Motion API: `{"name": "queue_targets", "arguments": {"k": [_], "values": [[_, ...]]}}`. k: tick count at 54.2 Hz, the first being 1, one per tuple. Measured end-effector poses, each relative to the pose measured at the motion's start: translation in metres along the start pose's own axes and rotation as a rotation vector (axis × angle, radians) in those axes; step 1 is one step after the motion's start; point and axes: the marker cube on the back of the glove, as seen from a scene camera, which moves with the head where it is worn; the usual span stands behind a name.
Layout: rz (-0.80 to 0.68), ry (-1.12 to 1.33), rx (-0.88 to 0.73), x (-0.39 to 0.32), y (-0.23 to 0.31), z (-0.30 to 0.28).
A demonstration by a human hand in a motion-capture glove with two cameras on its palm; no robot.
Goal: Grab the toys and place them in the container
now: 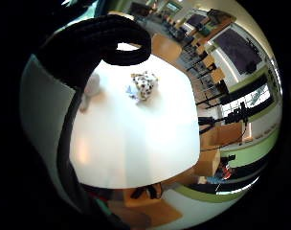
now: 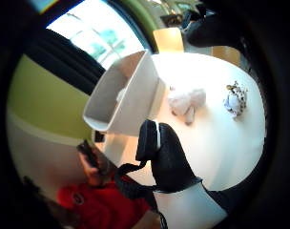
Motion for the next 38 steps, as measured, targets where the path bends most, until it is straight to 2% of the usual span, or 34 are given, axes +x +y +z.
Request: {"name": "queue_targets", "arguments": {"k": [6, 12, 22, 26, 30, 38], "values": [[0.032, 0.011, -0.016, -0.001, 0.003, 0.005], [0.003, 0.042, -0.033, 0.005, 0.007, 0.01], [-0.054, -0.043, -0.02, 0.007, 0.019, 0.009], [-0.003, -0.006, -0.03, 0.012, 0.023, 0.013], [-0.03, 0.016, -0.037, 0.017, 0.029, 0.016], [0.107, 0.068, -0.042, 0.028, 0.035, 0.017]]}}
